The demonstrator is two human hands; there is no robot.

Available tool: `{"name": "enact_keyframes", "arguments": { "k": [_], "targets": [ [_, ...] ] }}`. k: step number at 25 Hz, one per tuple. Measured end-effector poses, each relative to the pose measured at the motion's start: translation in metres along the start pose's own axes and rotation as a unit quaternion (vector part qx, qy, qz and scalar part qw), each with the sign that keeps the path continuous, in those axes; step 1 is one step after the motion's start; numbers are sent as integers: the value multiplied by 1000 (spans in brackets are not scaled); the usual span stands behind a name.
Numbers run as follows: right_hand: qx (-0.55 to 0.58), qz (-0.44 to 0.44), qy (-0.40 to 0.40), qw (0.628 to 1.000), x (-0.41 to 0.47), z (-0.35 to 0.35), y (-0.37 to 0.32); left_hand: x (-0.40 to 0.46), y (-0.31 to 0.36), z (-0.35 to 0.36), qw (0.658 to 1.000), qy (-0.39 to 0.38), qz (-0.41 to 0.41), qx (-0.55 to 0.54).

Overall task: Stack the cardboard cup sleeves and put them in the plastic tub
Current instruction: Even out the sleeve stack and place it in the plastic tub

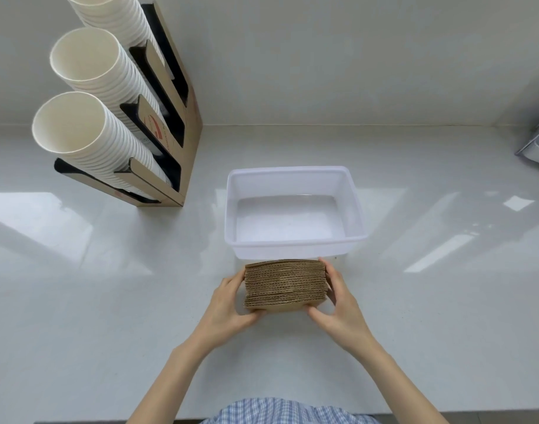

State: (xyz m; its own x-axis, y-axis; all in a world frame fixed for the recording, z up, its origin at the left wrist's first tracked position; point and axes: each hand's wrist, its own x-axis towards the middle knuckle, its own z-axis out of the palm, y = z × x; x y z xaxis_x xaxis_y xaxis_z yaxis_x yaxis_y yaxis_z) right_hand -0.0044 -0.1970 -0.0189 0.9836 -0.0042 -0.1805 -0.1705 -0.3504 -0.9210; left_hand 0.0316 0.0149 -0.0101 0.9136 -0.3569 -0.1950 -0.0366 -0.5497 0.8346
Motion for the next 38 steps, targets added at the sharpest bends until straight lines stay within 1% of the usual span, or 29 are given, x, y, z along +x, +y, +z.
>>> {"name": "enact_keyframes", "arguments": {
  "k": [2,4,5,7,10,11,14,16,18,21,27,31,34,36,38],
  "targets": [
    [-5,-5,-15,1000,2,1,-1,3,-5,-4,999,-5,7,43],
    [-39,-5,-40,998,2,6,2,5,-12,-2,995,-22,4,95],
    [-57,-5,-43,997,2,9,5,5,-15,2,995,-27,1,98],
    [-70,2,-46,997,2,10,6,5,-15,6,997,-26,-3,69],
    [-58,25,-58,996,3,5,0,4,-15,6,1000,-14,-20,19],
    [-46,39,-67,996,2,2,-3,3,-13,4,999,-22,-29,-13],
    [12,76,-127,989,-3,-9,-21,-4,0,-6,989,-86,-49,-113],
    [56,98,-152,982,-5,-14,-33,-8,12,-13,977,-101,-61,-175],
    [76,111,-152,979,-5,-16,-45,-10,23,-17,969,-92,-61,-222],
    [65,115,-139,981,-1,-15,-57,-8,37,-21,965,-62,-48,-252],
    [66,113,-120,984,8,-16,-82,1,52,-31,963,-20,-34,-265],
    [60,105,-136,983,16,-21,-99,13,58,-46,965,-7,-22,-260],
    [63,96,-113,987,26,-36,-115,21,62,-58,966,-7,-23,-256],
    [38,62,-108,991,38,-46,-126,25,65,-66,972,-20,-19,-234],
    [-35,40,-158,986,50,-49,-137,31,68,-72,976,-40,-14,-212]
  ]
}}
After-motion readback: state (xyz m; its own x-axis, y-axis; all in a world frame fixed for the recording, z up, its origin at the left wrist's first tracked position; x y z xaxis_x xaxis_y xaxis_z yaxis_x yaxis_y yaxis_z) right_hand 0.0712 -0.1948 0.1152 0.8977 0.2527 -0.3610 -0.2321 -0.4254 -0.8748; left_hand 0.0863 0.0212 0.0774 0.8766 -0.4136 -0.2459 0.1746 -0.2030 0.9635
